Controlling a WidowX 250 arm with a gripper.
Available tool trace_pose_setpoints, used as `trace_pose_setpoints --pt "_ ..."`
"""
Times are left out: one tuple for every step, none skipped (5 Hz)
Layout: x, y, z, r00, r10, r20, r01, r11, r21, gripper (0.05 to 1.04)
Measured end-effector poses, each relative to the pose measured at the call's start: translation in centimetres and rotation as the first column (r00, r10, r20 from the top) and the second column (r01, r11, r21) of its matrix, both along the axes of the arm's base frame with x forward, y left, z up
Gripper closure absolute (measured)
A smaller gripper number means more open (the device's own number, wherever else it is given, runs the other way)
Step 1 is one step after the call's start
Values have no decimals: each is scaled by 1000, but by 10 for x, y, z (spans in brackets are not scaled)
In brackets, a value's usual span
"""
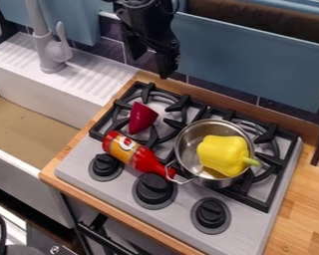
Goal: Put the yellow pepper on the left burner
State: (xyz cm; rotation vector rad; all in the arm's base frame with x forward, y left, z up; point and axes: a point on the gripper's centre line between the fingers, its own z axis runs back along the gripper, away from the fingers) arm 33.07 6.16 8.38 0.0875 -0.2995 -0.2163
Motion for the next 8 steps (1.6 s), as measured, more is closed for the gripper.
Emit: trace_pose_setpoints --pt "-5 -2 -12 999 -7 -36 6 1000 -9 89" --pt "-8 -21 -20 988 -147 -38 147 989 -10 89" --pt "-14 -44 -25 950 -305 -67 305 952 -11 89" --pt "-24 -59 -27 870 -479 -114 477 878 -43 89" --pt "-34 -72 -31 762 -638 -110 636 769 -58 89" --pt "-39 -78 -34 686 -719 -112 718 694 -53 89" --pt "-42 -82 -39 601 -794 -90 794 606 -41 89" --pt "-42 -86 -41 549 -832 -85 834 552 -16 89"
